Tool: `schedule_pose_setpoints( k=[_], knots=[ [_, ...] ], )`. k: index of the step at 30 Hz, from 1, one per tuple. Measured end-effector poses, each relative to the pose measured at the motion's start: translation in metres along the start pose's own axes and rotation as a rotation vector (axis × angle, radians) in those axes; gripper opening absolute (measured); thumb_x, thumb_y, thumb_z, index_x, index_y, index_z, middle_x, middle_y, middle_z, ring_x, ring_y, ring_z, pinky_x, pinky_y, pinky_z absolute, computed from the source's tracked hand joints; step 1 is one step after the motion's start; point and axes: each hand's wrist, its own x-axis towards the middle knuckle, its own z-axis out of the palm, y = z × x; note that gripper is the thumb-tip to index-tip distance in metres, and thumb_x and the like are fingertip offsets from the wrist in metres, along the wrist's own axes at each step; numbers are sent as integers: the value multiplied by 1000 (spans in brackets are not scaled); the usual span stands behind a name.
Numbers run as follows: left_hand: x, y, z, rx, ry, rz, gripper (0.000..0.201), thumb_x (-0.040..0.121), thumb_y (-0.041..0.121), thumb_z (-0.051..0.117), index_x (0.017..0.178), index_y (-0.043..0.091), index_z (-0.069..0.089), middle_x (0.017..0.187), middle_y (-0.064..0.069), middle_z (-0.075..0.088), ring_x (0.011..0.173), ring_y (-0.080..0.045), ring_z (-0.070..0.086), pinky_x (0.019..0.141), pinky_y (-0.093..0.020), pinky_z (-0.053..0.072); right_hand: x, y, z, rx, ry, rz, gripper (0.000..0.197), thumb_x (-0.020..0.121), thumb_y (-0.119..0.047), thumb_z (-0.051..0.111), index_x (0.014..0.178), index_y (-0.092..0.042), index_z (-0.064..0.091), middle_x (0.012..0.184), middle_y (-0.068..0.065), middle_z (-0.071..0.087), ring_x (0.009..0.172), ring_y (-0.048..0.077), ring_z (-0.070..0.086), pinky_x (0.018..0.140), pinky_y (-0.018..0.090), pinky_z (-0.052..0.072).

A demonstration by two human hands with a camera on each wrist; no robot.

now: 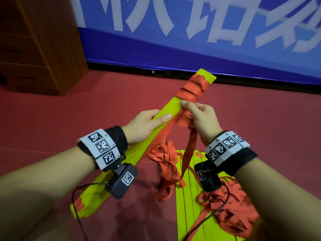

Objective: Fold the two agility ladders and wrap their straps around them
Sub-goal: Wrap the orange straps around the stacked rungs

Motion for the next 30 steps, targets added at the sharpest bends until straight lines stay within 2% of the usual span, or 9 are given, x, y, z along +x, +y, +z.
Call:
schedule_pose_setpoints(
  k=[4, 7, 11, 16, 18, 21, 26, 28, 30],
  knots=[
    [3, -1, -6, 236, 49, 87, 84, 74, 76, 59, 103, -2, 63, 79, -9, 60, 69, -18, 54, 68, -37, 42, 0, 3, -12, 1, -41, 80, 55, 100, -50, 51, 66, -8, 60, 59, 12, 56, 46, 18, 49, 50, 23, 45],
    [2, 1, -8, 338, 111, 108, 71, 86, 68, 59, 95, -2, 63, 72, -5, 54, 64, -15, 49, 63, -33, 37, 5, 7, -17, 25, -93, 161, 51, 104, -36, 32, 73, -6, 58, 59, 14, 60, 43, 22, 48, 47, 25, 42],
    [5, 0, -10, 444, 225, 119, 51, 98, 48, 60, 85, -1, 60, 67, -4, 48, 60, -15, 43, 60, -34, 31, 6, 17, -16, -195, -136, 70, 33, 104, -12, 45, 77, -6, 63, 50, 1, 53, 41, 14, 42, 47, 24, 37],
    [7, -7, -13, 606, 290, 81, 40, 95, 56, 60, 73, 22, 58, 60, 3, 52, 64, -21, 53, 59, -36, 35, 10, 24, -15, -408, -131, -32, 30, 104, -20, 54, 78, -15, 67, 49, -7, 53, 45, 10, 43, 54, 29, 37],
    [7, -8, -11, 684, 320, 62, 35, 92, 61, 60, 78, 29, 62, 64, 4, 58, 72, -24, 59, 62, -36, 40, 8, 22, -11, -466, -126, -44, 30, 103, -20, 55, 76, -15, 67, 52, -8, 53, 44, 9, 43, 55, 28, 37],
    [9, -4, -7, 803, 367, 42, 34, 90, 66, 58, 89, 33, 65, 63, 9, 56, 77, -27, 58, 63, -33, 36, 6, 20, -2, -471, -78, -20, 29, 99, -18, 54, 74, -7, 65, 56, -3, 52, 47, 13, 43, 57, 31, 37],
    [10, 3, -5, 913, 410, 55, 38, 90, 67, 57, 101, 32, 68, 71, 8, 58, 87, -27, 61, 68, -32, 35, 3, 15, 12, -412, 47, 30, 50, 86, -40, 57, 84, 10, 64, 63, 6, 49, 58, 20, 42, 60, 35, 35],
    [9, 5, -2, 948, 408, 60, 40, 91, 67, 56, 102, 31, 68, 73, 7, 58, 90, -28, 63, 67, -32, 35, 1, 14, 15, -425, 96, 41, 59, 84, -52, 57, 75, 6, 61, 61, 6, 46, 57, 20, 41, 58, 33, 34],
    [6, 4, 3, 1006, 412, 89, 40, 91, 68, 55, 100, 30, 66, 71, 6, 58, 87, -30, 64, 66, -34, 35, 0, 12, 17, -428, 152, 65, 63, 86, -66, 61, 63, -7, 54, 56, 4, 43, 53, 20, 40, 56, 33, 33]
  ],
)
